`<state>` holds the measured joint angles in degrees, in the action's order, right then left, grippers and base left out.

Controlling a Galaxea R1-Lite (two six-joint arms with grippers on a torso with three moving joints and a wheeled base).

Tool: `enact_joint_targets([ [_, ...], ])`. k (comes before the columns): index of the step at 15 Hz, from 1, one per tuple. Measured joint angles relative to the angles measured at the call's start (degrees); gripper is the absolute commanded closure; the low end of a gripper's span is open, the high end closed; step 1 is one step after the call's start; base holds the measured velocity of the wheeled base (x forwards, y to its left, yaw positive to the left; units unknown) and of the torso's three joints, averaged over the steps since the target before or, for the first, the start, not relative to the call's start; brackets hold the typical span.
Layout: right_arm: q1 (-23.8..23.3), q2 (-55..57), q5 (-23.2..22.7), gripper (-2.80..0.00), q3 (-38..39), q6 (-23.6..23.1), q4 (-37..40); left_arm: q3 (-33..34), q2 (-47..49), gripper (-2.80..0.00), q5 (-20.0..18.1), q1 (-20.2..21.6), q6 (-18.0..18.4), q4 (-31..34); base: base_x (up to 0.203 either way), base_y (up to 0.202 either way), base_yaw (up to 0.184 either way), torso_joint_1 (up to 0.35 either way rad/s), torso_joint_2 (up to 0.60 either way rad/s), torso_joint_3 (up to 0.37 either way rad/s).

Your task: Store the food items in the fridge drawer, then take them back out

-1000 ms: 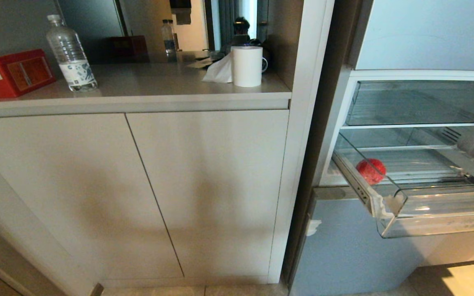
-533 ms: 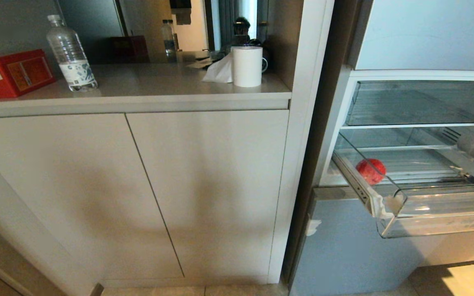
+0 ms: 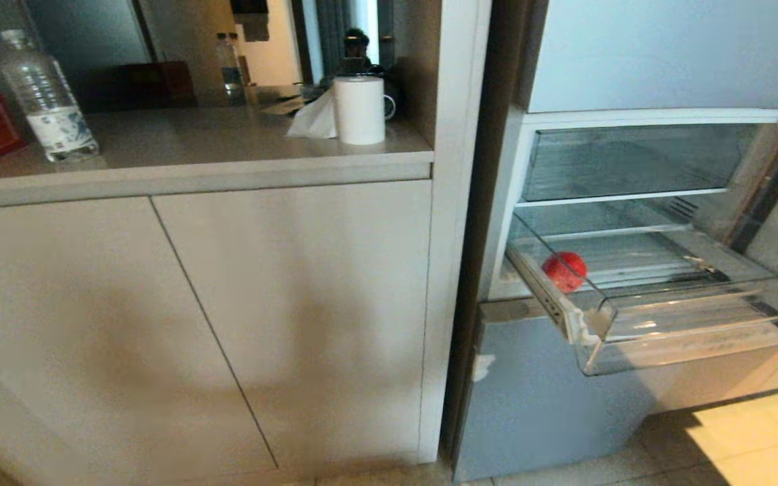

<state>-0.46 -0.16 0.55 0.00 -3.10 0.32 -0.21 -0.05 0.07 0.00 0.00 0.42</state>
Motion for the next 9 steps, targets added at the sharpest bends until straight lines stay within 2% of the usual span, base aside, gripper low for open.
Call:
enact_joint_targets([
  [9, 0.02, 0.02, 0.74, 0.00, 0.00, 2.53, -0.02, 0.00, 0.00, 0.00, 0.00, 0.00, 0.00, 0.02, 0.000, 0.008, -0.176, 0.000, 0.00, 0.002],
])
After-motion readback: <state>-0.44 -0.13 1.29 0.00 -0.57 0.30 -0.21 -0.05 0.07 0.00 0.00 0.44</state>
